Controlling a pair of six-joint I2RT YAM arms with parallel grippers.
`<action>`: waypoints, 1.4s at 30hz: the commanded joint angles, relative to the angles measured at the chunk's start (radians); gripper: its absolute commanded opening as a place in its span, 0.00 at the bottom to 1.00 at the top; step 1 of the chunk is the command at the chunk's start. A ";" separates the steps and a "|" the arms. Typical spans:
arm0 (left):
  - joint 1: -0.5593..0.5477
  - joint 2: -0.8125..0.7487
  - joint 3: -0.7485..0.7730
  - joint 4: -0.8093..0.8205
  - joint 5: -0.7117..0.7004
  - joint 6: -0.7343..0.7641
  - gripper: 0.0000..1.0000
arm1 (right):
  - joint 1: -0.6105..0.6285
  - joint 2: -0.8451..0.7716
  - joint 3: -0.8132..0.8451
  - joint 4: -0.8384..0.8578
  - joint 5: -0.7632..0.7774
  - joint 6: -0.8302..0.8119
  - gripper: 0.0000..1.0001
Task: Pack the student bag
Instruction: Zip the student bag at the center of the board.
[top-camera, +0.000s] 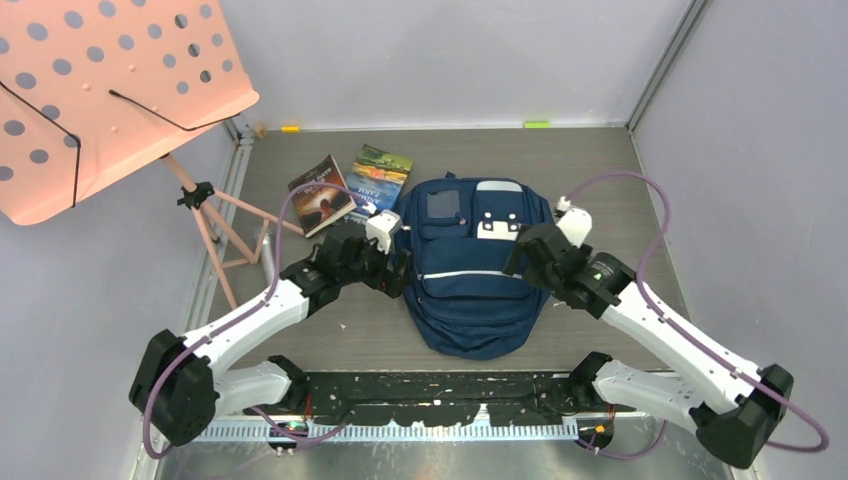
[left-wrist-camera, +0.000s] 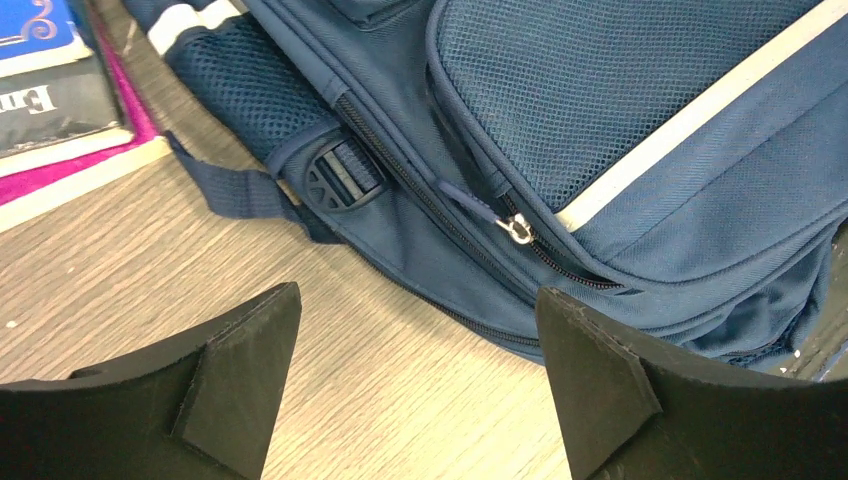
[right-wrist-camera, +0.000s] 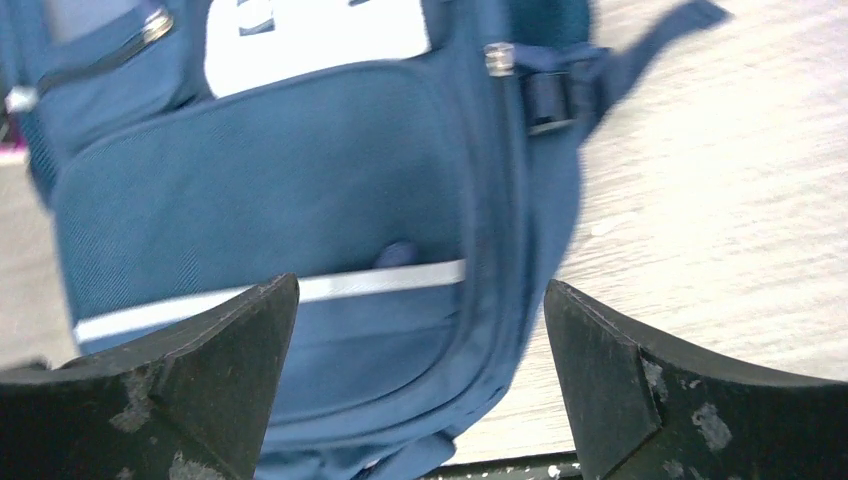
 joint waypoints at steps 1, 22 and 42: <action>0.006 0.048 0.006 0.119 0.086 0.030 0.89 | -0.139 -0.072 -0.080 0.028 -0.067 0.043 1.00; 0.006 0.111 -0.005 0.223 0.232 0.111 0.88 | -0.385 0.089 -0.230 0.495 -0.202 -0.160 0.01; 0.006 0.303 0.015 0.588 0.267 0.394 0.90 | -0.731 0.470 0.035 0.611 -0.746 -0.488 0.00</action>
